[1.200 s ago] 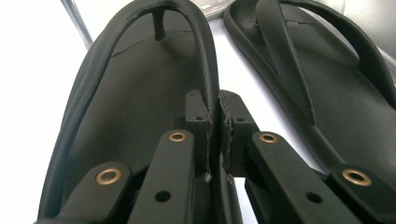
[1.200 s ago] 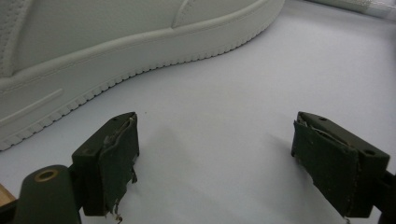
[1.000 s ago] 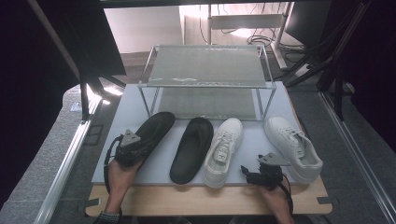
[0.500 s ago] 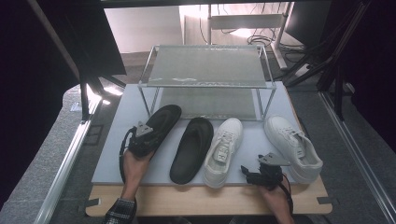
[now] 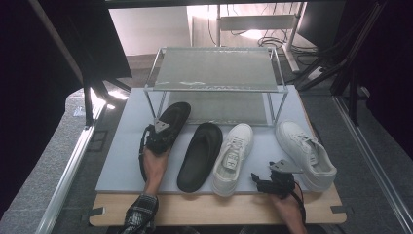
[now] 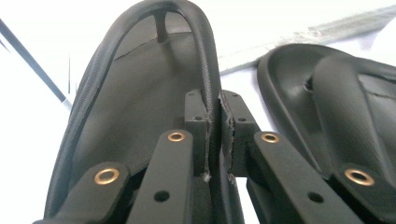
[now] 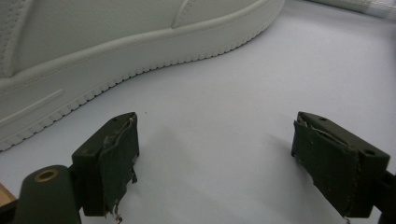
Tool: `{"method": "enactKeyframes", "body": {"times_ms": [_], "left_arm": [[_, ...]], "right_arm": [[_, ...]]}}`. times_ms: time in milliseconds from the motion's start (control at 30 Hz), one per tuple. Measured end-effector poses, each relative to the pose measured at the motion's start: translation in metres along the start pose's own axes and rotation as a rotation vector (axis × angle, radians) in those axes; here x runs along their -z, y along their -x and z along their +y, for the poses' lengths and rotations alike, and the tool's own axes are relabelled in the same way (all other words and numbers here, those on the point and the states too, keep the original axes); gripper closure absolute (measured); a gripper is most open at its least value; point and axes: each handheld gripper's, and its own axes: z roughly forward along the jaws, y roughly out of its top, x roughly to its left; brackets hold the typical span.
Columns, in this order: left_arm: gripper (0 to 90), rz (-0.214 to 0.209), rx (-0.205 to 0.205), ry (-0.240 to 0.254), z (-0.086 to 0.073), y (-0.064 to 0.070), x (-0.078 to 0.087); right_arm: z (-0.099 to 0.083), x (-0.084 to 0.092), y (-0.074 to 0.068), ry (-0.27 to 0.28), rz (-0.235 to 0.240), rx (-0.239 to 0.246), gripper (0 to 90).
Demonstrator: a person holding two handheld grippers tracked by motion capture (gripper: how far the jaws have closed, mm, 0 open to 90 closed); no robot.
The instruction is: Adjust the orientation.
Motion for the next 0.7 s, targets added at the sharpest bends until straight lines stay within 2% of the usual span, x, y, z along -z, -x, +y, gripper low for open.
{"method": "enactKeyframes", "body": {"times_ms": [200,333,400,500,700], "left_arm": [[81.5,0.019,0.015,-0.008,0.003,0.004,-0.016],[81.0,-0.003,0.006,-0.041,0.004,0.007,-0.025],[76.0,-0.011,0.006,-0.028,0.005,0.008,-0.022],[74.6,-0.024,0.012,-0.013,0.005,0.006,-0.013],[82.1,-0.067,0.043,-0.007,-0.007,-0.01,0.015]], "right_arm": [[0.0,0.0,0.0,0.0,0.002,-0.002,15.4],[0.0,0.0,0.0,0.001,0.003,-0.003,15.4],[0.0,0.0,0.0,0.001,0.004,-0.003,15.3],[0.0,0.0,0.0,0.001,0.003,-0.002,15.3],[0.0,0.0,0.0,0.001,0.002,-0.003,15.3]]}}
